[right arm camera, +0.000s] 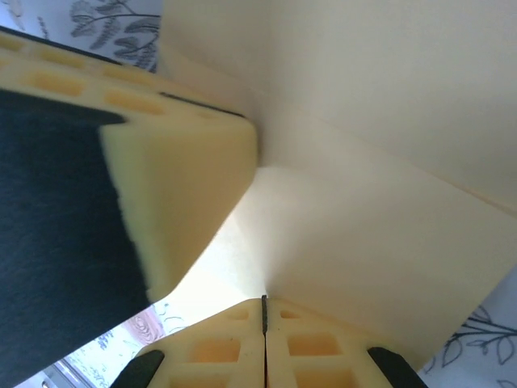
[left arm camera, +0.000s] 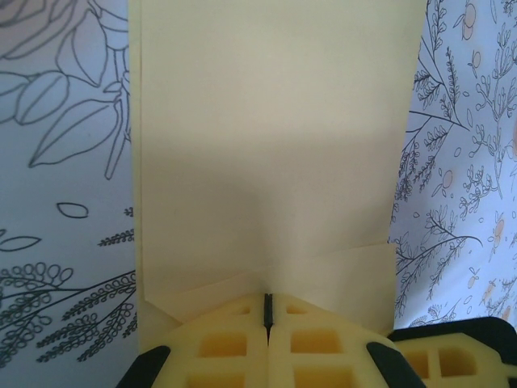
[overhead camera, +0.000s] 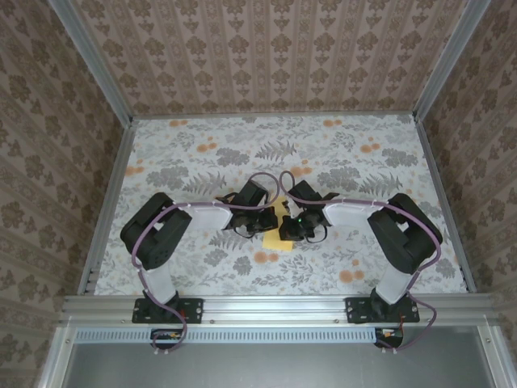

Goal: Fold a paper plane with a square sheet of paper (pick it up from the middle)
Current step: Fold the triangle a second time at the center of the table.

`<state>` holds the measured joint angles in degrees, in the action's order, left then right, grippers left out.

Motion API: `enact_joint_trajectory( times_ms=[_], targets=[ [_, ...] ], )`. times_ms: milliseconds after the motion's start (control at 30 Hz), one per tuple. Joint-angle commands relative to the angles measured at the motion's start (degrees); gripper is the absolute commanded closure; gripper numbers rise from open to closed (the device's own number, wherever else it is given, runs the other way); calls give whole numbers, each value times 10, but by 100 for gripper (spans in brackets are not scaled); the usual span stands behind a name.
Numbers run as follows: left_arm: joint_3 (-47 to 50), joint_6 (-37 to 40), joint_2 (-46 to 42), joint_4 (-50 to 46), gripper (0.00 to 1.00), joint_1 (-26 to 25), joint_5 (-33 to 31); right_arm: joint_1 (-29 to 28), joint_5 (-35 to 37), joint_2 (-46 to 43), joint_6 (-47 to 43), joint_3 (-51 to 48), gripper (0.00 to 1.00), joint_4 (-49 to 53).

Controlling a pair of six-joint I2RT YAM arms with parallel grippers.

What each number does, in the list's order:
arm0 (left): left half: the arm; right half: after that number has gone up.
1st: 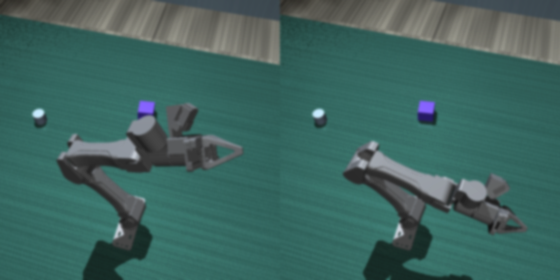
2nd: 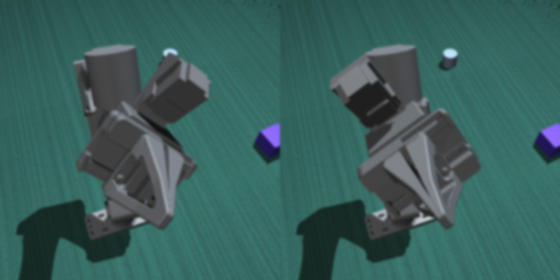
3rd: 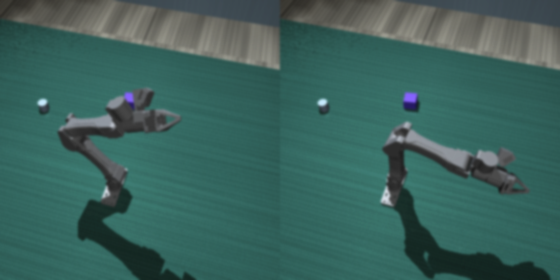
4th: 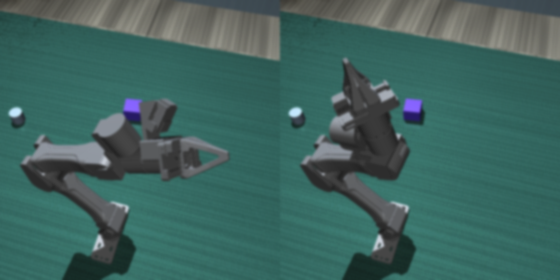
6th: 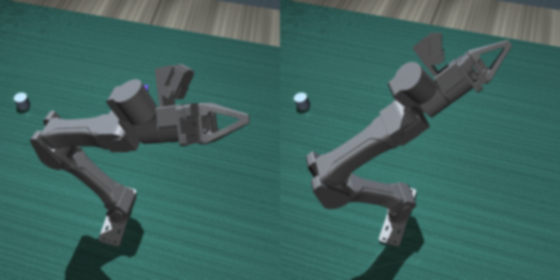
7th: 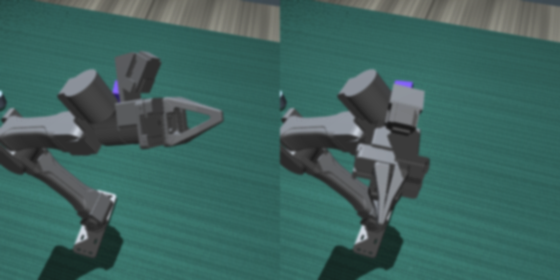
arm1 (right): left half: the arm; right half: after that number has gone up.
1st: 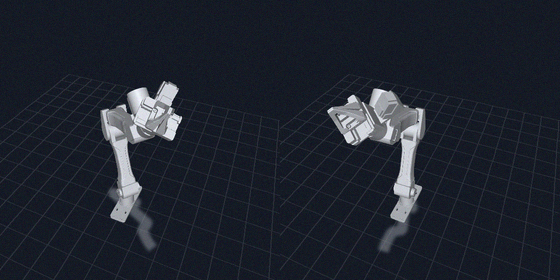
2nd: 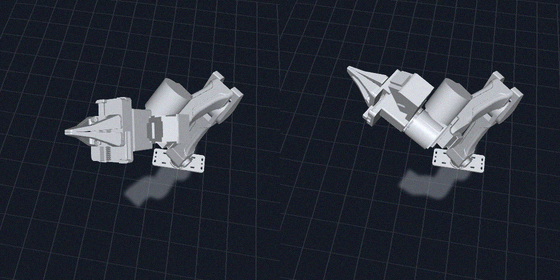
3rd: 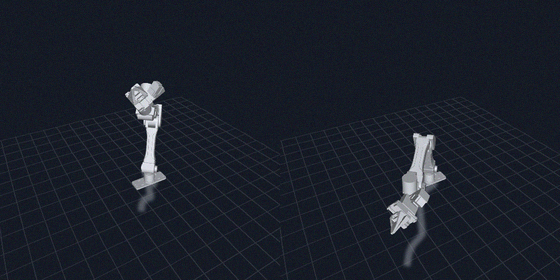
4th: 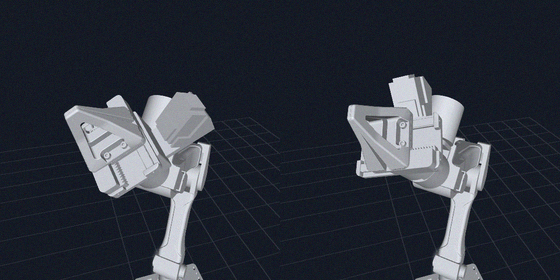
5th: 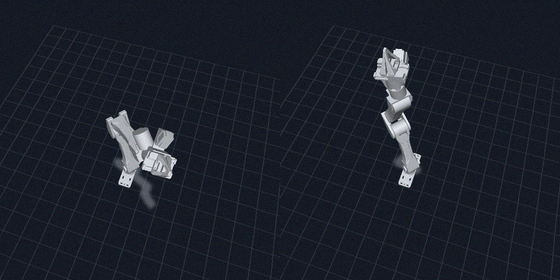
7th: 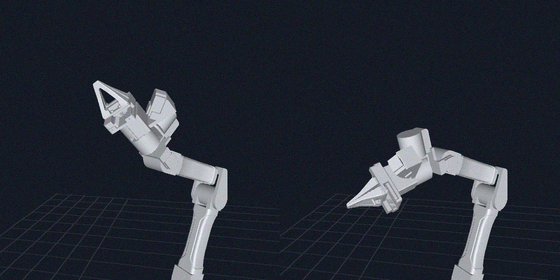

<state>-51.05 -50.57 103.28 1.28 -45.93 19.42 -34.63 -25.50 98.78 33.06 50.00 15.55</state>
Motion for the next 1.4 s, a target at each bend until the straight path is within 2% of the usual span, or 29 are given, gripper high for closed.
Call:
enact_joint_trajectory(
  times_ms=[0, 467, 767, 1133, 1367],
  targets=[
    [12, 4, 36, -87, 95, 2, -43, 9, -6, 2, 5, -21, 93, -4],
    [6, 4, 45, -100, 96, 4, -47, 26, -30, -91, -14, -143, 93, 30],
    [-10, 15, 45, -102, 96, 2, -37, 28, -38, -141, 2, -86, 93, 20],
    [-12, 14, 45, -102, 96, 1, -35, 22, -61, -34, 13, -11, 93, -24],
    [-9, 9, 46, -101, 96, 2, -37, 20, -94, 10, 6, -7, 94, -49]
  ],
)
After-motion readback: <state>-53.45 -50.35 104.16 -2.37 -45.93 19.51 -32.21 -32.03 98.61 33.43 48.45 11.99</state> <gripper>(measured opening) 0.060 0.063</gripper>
